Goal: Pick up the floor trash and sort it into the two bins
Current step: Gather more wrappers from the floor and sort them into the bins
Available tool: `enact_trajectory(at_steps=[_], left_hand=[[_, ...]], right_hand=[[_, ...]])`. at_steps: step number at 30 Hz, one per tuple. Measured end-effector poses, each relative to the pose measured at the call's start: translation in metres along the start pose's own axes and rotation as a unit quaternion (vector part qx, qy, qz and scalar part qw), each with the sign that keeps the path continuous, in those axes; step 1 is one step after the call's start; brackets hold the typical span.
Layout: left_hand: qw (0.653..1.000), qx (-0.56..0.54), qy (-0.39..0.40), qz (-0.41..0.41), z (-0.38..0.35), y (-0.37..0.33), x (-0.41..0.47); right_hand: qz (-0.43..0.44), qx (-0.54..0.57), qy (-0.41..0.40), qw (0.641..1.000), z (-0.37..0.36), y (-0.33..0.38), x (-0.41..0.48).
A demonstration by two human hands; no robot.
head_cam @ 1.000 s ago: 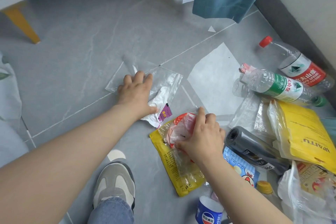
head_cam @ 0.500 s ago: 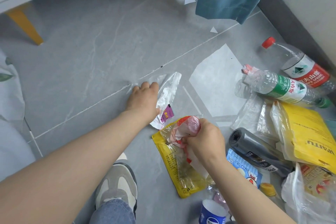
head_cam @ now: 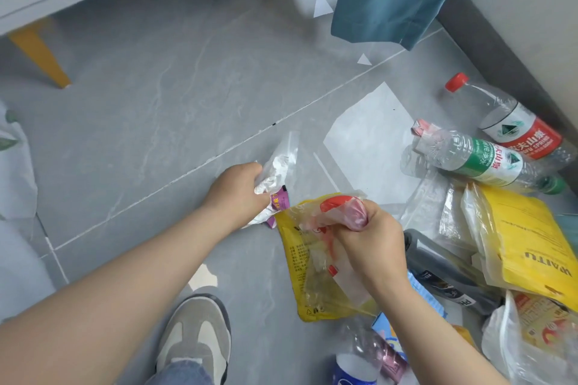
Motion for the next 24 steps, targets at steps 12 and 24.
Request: enact_trajectory(at_steps=[12,24], left_hand=[[0.996,-0.053,-0.068,0.03,0.087,-0.061,-0.041],[0.992,-0.089,-0.079,-0.03,0.291,-0.288,-0.172]], right_hand=[[0.025,0.054,-0.098,0.993,0.069,0.054,-0.043],[0.039,0.098,-0.204,0.973,0.282,0.195,-0.254]])
Point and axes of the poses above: each hand's wrist, its own x-axis towards the middle knuckle, its own z-axis out of the back of the hand, y = z × x, the point moved 2 cm from there along x, towards the middle knuckle, and after that the axes turned 12 degrees about -z, right-handed, at the moved point
